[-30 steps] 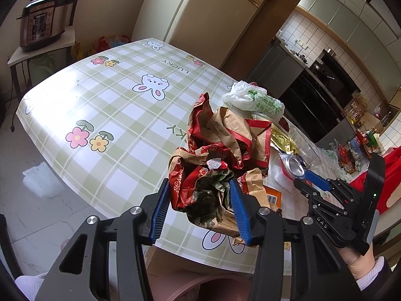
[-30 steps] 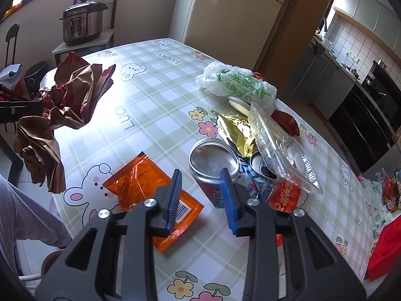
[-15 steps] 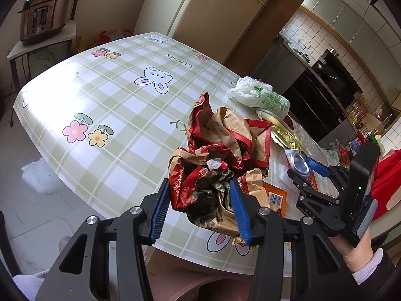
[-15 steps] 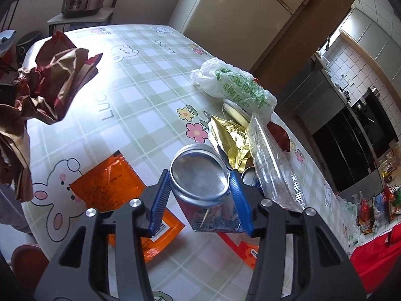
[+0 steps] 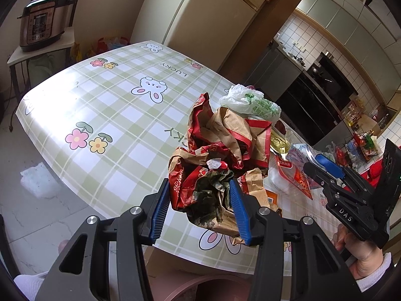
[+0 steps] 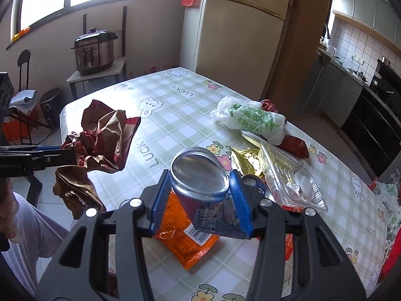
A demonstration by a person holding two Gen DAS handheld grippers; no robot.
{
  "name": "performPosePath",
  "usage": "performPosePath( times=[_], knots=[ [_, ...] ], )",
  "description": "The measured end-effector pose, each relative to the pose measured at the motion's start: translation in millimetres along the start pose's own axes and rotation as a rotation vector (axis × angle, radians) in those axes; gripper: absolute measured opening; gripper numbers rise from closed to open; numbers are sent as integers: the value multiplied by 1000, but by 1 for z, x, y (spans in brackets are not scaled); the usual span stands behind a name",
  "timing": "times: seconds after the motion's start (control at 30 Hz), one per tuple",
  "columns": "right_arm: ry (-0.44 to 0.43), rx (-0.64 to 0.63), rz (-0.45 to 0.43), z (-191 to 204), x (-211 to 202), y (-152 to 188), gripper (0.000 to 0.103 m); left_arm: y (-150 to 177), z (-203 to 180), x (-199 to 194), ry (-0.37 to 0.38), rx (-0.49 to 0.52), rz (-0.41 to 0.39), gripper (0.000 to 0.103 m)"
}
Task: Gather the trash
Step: 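Lift the wrappers with the left gripper and drop them into the bin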
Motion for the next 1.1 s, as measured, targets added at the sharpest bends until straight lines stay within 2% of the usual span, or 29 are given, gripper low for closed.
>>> performPosePath(
  times=[0.3, 0.6, 0.8, 1.1],
  knots=[
    [5, 45, -81, -2, -52, -5, 49, 3, -16, -25, 6, 58, -16, 46],
    [18, 147, -175, -21, -118, -3, 49, 13, -40, -54, 22, 123, -29, 46],
    [33, 193, -229, -25, -169, 12, 49, 31, -69, -72, 52, 199, -15, 46],
    [21, 258, -294, -15, -222, 41, 49, 79, -92, -97, 54, 297, 25, 46]
  ],
)
Point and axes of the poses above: each gripper's, at about its wrist camera, not at the fingertips, and x roughly the way its jaws point, z to its left, y to its underside, the point moved 6 cm from there along x, roughly the way its jaws point, and after that the axes turned 5 degrees about y, right-handed, at the moved point
